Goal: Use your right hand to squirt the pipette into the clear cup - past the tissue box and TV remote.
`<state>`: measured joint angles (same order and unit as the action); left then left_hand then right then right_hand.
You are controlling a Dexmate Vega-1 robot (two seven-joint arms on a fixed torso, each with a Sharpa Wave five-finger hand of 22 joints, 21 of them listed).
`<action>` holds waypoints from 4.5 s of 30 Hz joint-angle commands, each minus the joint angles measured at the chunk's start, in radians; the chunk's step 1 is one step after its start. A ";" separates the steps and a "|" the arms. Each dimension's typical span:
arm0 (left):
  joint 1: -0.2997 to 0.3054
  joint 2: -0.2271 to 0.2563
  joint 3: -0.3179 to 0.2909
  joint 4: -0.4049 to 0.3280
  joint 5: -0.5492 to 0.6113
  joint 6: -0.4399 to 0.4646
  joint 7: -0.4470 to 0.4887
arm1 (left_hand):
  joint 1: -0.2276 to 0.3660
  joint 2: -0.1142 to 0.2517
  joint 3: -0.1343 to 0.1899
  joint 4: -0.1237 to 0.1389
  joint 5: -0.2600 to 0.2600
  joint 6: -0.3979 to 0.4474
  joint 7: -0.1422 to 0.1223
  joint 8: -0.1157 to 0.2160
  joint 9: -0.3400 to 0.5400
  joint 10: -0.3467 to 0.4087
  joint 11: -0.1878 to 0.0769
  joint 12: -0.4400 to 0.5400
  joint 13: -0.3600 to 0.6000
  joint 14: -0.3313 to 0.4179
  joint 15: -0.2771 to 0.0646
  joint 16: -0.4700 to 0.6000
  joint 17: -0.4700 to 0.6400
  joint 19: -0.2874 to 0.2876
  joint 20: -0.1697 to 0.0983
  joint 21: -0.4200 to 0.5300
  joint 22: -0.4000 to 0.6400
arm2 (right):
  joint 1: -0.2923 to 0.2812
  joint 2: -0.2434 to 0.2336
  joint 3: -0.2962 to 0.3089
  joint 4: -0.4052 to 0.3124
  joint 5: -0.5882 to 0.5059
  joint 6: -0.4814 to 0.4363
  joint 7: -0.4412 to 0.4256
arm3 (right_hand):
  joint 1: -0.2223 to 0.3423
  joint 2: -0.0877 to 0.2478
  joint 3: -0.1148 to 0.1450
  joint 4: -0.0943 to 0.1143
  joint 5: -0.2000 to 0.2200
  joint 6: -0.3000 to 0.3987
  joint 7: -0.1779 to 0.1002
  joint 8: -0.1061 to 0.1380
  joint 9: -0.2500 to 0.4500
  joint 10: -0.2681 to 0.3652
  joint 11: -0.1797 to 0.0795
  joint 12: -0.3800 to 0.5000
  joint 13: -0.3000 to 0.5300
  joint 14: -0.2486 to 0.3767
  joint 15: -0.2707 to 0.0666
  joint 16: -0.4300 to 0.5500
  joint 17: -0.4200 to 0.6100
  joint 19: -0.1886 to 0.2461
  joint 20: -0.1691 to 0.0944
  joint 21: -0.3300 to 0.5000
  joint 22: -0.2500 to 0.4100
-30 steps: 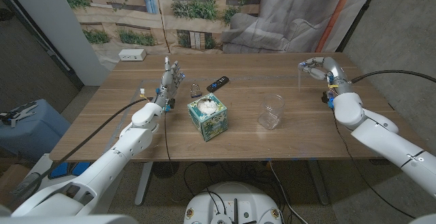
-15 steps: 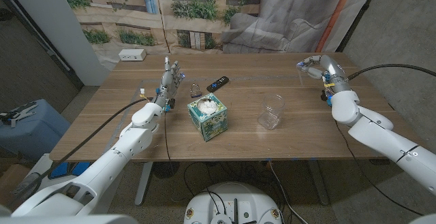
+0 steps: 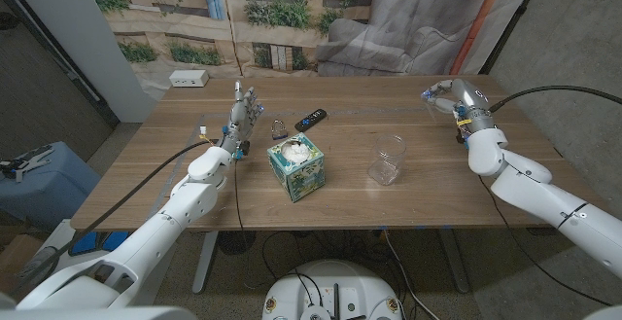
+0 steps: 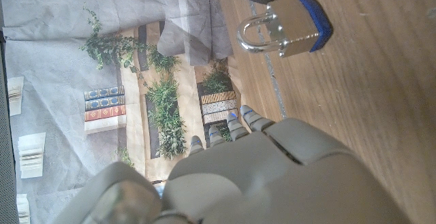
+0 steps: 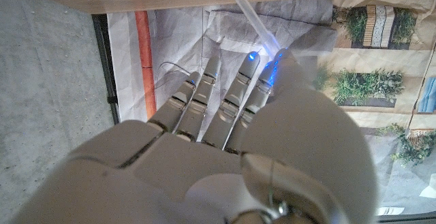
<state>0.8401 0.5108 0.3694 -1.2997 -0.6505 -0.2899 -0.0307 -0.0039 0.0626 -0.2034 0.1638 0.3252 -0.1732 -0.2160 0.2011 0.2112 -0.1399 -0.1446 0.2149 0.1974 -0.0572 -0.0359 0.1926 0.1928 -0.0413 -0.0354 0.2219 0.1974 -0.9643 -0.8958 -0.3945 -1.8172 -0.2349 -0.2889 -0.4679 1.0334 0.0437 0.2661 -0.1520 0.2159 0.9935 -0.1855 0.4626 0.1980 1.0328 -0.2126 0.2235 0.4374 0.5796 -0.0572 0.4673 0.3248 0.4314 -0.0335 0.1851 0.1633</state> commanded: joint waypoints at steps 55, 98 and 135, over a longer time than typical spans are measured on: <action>0.000 -0.001 0.000 0.000 0.000 -0.001 0.000 | 0.002 0.040 -0.006 -0.001 0.005 -0.002 -0.006 0.006 0.002 -0.002 -0.004 0.004 0.006 -0.008 -0.115 0.006 0.006 -0.011 -0.090 0.005 0.002 | 0.297 0.091 -0.334 0.241 -0.393 -0.117 0.228 | 0.002 0.003 0.011 -0.007 0.002 0.019 -0.015 0.009 0.001 0.014 0.000 0.000 -0.001 0.017 -0.143 -0.012 -0.004 0.010 0.004 0.004 0.003; 0.001 0.000 0.000 0.000 0.000 0.000 0.000 | 0.002 0.040 -0.006 0.000 0.005 -0.001 -0.006 0.006 0.002 -0.002 -0.005 0.004 0.006 -0.008 -0.115 0.006 0.006 -0.012 -0.090 0.005 0.002 | 0.352 0.130 -0.387 0.327 -0.361 -0.140 0.293 | -0.020 -0.004 0.010 -0.002 -0.007 -0.054 -0.028 -0.018 0.003 -0.081 0.012 -0.028 0.005 -0.003 -0.140 -0.027 0.000 0.003 0.009 0.001 0.003; 0.000 0.000 0.000 0.000 0.000 -0.001 0.000 | 0.002 0.040 -0.006 -0.001 0.005 -0.002 -0.006 0.006 0.002 -0.001 -0.004 0.005 0.006 -0.008 -0.116 0.006 0.006 -0.011 -0.090 0.005 0.002 | 0.363 0.077 -0.354 0.250 -0.240 -0.126 0.471 | -0.143 -0.054 -0.022 0.009 -0.035 -0.532 0.012 -0.228 0.002 -0.604 0.122 -0.053 -0.066 -0.306 0.033 -0.162 0.015 -0.139 0.079 -0.006 0.005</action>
<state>0.8406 0.5103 0.3696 -1.3000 -0.6503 -0.2906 -0.0304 -0.0039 0.0626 -0.2034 0.1638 0.3252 -0.1732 -0.2160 0.2011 0.2113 -0.1399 -0.1446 0.2149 0.1973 -0.0572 -0.0359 0.1926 0.1928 -0.0413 -0.0354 0.2219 0.1974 -0.5937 -0.8018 -0.7705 -1.5384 -0.5207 -0.4186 -0.0378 0.8896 -0.0128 0.2466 -0.1408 0.1811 0.4740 -0.1749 0.2398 0.1999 0.4418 -0.0907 0.1762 0.3719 0.2858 -0.0249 0.3093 0.3384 0.2985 0.0447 0.1810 0.1653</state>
